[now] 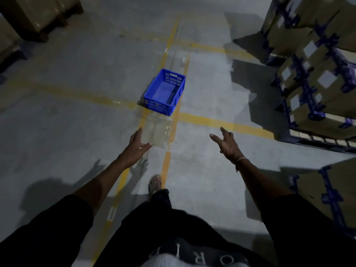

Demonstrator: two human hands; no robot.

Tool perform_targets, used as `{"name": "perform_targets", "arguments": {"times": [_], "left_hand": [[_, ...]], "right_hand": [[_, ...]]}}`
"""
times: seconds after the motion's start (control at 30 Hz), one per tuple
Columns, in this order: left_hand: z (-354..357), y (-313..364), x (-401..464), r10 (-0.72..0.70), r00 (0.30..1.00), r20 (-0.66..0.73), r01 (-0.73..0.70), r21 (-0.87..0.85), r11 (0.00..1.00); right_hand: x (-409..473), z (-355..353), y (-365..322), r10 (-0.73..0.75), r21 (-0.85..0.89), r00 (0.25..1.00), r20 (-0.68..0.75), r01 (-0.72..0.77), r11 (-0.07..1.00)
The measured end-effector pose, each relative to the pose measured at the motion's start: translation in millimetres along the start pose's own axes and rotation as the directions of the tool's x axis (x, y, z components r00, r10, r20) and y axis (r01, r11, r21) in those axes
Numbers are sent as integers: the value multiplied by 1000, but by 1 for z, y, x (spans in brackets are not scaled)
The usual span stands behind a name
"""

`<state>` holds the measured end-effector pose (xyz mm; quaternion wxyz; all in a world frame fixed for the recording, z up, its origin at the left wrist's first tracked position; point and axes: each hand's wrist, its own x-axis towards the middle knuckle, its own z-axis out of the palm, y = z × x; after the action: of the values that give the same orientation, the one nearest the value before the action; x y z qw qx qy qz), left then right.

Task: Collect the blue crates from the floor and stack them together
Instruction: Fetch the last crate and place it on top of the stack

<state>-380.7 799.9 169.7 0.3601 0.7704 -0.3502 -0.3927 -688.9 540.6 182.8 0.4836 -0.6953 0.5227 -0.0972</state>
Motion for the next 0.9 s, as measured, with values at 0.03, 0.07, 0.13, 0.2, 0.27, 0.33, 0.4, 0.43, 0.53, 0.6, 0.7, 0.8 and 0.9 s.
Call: {"name": "perform_targets", "arguments": {"times": [0.03,0.07,0.13,0.2,0.27,0.33,0.4,0.43,0.53,0.6,0.7,0.8,0.9], "left_hand": [[-8,5,26,-30,1000,6,30,-8,1000],[-16,12,48,-59,998,20,60,-25,998],[-34,30,95,-30,999,33,31,-14,999],[-54,47,142,-3,999,48,1,34,999],[-73,66,185,-48,997,62,44,61,997],[-85,83,226,-42,997,61,39,55,998],[-93,99,265,-22,998,54,19,48,999],[-95,107,282,-24,998,55,22,49,999],[-92,122,333,-48,997,52,45,53,998],[-87,129,368,-29,999,27,28,45,999],[-76,140,421,-27,999,-21,27,11,1000],[-65,144,474,-95,990,-100,94,-6,996],[-49,159,520,-136,978,-158,129,-56,990]], "right_hand": [[22,1,-9,25,1,1000,-6,-25,1000],[40,1,-20,45,-4,999,-8,-45,999],[81,0,-43,48,-16,999,-11,-48,999],[126,-2,-68,45,-21,999,-15,-45,999],[166,-7,-93,46,-19,999,-24,-47,999],[205,-11,-114,30,-6,999,-28,-30,1000],[246,-19,-135,19,2,1000,-23,-19,1000],[267,-24,-144,19,2,1000,-16,-19,1000],[335,-42,-162,-1,-21,1000,19,1,1000],[386,-56,-173,-28,-51,998,48,30,998],[464,-77,-190,-59,-85,994,97,67,994],[536,-96,-207,-80,-107,983,168,99,989],[599,-115,-229,-99,-146,965,242,137,980]]}}
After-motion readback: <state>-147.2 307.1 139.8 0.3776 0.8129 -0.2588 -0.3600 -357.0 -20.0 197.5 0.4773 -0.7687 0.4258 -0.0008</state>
